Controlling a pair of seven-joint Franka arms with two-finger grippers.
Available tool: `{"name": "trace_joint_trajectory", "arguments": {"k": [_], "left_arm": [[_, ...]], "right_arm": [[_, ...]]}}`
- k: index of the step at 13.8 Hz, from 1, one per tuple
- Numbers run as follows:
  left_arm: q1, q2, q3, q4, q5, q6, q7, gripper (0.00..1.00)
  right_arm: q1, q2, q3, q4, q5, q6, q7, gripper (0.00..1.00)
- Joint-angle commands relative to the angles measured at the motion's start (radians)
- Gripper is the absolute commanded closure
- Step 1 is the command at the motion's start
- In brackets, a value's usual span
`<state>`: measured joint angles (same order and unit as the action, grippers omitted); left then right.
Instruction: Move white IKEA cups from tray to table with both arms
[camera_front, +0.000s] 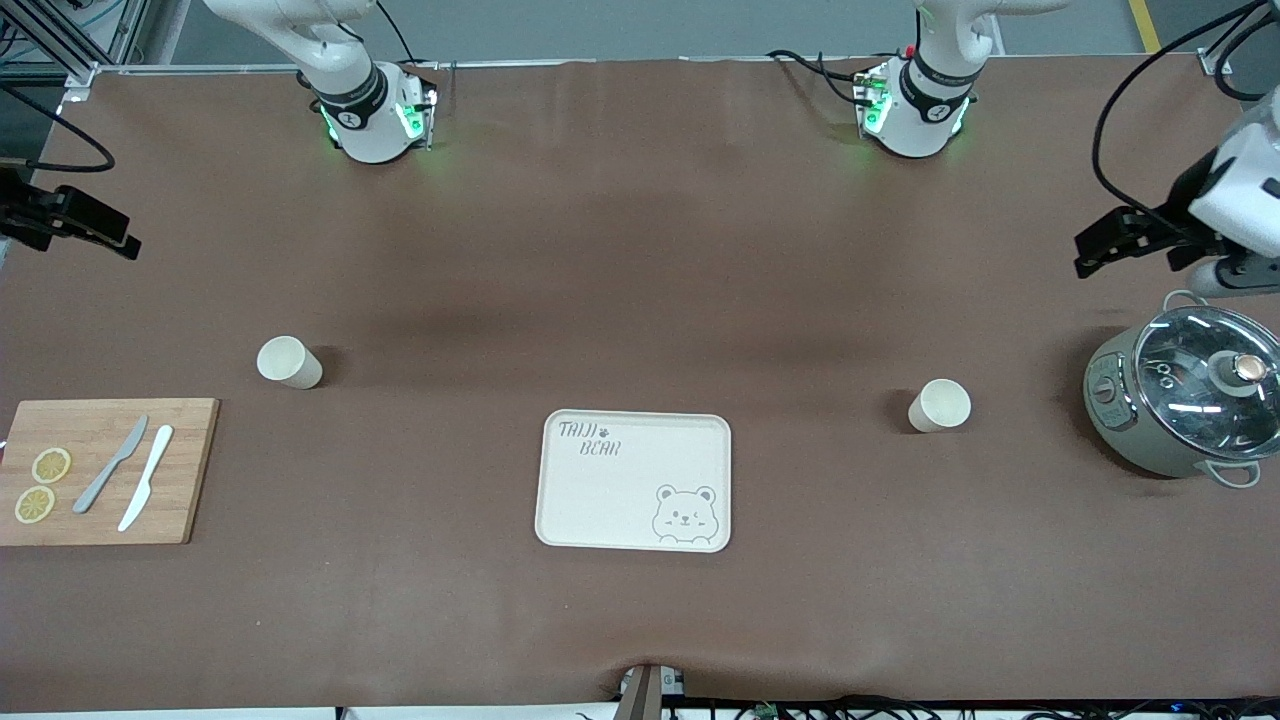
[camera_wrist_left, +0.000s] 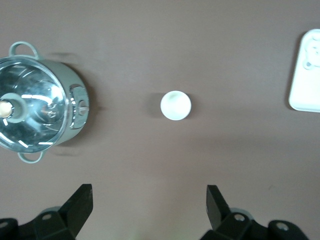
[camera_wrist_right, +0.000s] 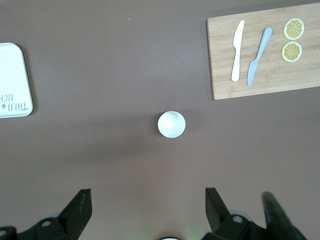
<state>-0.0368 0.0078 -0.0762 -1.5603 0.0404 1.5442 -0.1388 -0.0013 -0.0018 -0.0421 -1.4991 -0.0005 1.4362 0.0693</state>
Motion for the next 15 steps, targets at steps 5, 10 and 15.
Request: {"name": "trace_joint_trajectory", "arguments": {"k": [5, 10, 15], "left_arm": [[0.017, -0.006, -0.007, -0.001, -0.065, -0.009, 0.025, 0.0], [0.02, -0.002, 0.002, 0.012, -0.071, -0.021, 0.021, 0.0], [0.017, 0.009, 0.001, 0.014, -0.053, -0.021, 0.019, 0.0]], "right_arm": [[-0.032, -0.017, 0.021, -0.006, 0.0, -0.011, 0.009, 0.0], [-0.032, -0.017, 0.021, -0.004, 0.0, -0.016, 0.01, 0.0], [-0.031, -0.017, 0.021, -0.004, 0.0, -0.031, 0.01, 0.0]]}}
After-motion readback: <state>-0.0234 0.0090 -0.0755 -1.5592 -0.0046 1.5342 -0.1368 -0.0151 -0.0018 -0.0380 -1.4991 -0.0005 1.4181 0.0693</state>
